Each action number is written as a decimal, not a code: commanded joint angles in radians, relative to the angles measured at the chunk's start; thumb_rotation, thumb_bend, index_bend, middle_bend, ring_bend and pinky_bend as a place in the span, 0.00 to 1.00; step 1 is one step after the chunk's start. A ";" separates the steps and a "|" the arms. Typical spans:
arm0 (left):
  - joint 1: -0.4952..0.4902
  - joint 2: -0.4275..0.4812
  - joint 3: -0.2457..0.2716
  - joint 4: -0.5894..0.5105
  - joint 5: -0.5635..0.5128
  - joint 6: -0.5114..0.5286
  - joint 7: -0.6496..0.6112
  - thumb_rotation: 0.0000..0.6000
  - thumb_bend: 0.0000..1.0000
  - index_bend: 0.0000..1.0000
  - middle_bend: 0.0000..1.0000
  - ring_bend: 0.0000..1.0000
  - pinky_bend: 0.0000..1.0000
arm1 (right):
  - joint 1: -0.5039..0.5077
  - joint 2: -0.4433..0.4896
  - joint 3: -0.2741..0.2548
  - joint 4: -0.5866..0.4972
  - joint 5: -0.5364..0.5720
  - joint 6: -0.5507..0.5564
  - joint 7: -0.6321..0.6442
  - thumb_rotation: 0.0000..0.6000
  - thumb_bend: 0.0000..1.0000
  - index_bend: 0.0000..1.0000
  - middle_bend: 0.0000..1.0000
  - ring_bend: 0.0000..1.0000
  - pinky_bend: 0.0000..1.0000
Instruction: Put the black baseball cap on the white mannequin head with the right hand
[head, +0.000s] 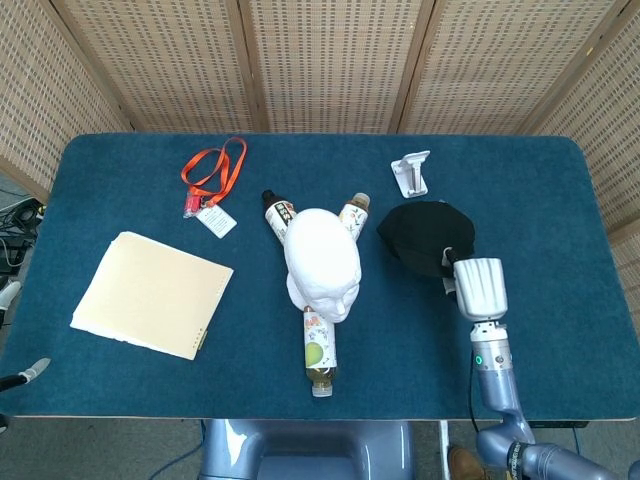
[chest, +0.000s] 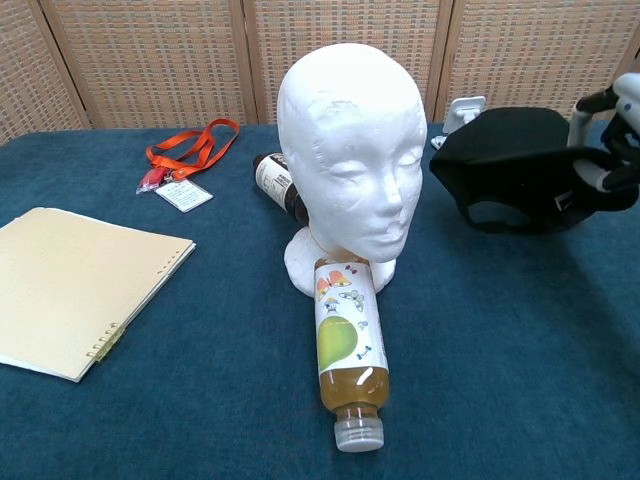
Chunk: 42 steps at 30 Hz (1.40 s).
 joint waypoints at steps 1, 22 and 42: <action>0.001 0.000 0.000 -0.001 0.001 0.003 0.000 1.00 0.00 0.00 0.00 0.00 0.00 | 0.016 0.032 0.047 -0.033 0.018 0.018 0.012 1.00 0.59 0.79 1.00 1.00 1.00; 0.003 0.006 -0.003 0.001 -0.003 0.007 -0.017 1.00 0.00 0.00 0.00 0.00 0.00 | 0.109 0.185 0.201 -0.270 0.076 0.058 -0.108 1.00 0.58 0.79 1.00 1.00 1.00; 0.000 0.007 -0.003 0.005 -0.005 -0.002 -0.022 1.00 0.00 0.00 0.00 0.00 0.00 | 0.267 0.294 0.138 -0.420 -0.256 0.052 -0.155 1.00 0.55 0.78 1.00 1.00 1.00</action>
